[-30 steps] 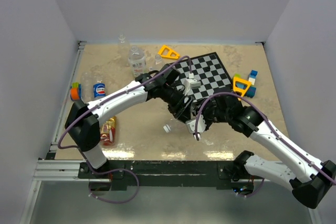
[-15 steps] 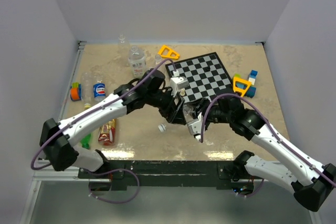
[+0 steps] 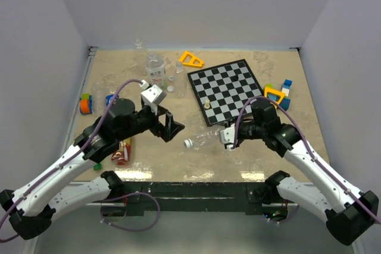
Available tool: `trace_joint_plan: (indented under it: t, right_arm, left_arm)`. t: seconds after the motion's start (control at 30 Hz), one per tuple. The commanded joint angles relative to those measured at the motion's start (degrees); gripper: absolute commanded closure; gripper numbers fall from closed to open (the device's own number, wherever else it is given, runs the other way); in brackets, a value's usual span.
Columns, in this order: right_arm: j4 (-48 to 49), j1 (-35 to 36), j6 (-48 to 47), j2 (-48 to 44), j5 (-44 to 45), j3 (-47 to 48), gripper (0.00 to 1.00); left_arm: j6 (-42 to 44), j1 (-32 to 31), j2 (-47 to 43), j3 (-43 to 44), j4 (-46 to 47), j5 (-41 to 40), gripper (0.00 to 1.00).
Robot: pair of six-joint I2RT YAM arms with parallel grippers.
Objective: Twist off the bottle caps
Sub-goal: Pick up the plastic bottle at the center of the board.
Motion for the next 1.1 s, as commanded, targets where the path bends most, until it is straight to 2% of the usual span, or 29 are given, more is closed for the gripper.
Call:
trace_joint_plan:
  t: [0.0,0.17,0.3,0.53,0.73,0.93,0.97,1.03,1.07]
  right_arm:
    - [3.65,-3.92,5.77,2.05,-7.54,0.72,0.87]
    - [4.0,-4.81,10.43,4.87,-9.3,2.22,0.87]
    - [3.39,-5.16,12.98,7.41,-11.5,3.27,0.87]
    - [2.77,-5.42,13.95,9.44,-12.82,4.33,0.87]
    - [2.69,-5.6,14.04,9.7,-13.35,4.15,0.87]
    - [2.68,-5.6,14.3,10.41,-13.09,4.15,0.87]
    - [2.95,-5.6,14.48,10.41,-13.0,4.15,0.87]
    - [3.12,-5.6,14.83,10.41,-12.82,4.15,0.87]
    - [3.21,-5.6,15.0,10.41,-12.74,4.07,0.87]
  left_arm:
    - [-5.96,0.14,-9.0,-9.05,9.02,-3.29,0.0]
    - [-10.28,0.05,-18.24,-19.6,19.91,-0.84,0.0]
    - [-12.48,0.14,-20.72,-25.76,28.54,1.36,0.0]
    - [-13.54,0.05,-13.61,-29.81,38.03,8.22,0.04]
    - [-13.53,0.05,-8.68,-31.58,44.53,8.22,0.09]
    - [-13.62,0.05,-3.58,-29.56,46.04,10.94,0.31]
    - [-13.62,-0.03,-3.32,-29.38,46.22,11.38,0.37]
    - [-13.71,-0.12,-2.88,-29.2,46.04,12.0,0.55]
    - [-13.71,-0.03,-2.87,-29.03,45.61,12.44,0.59]
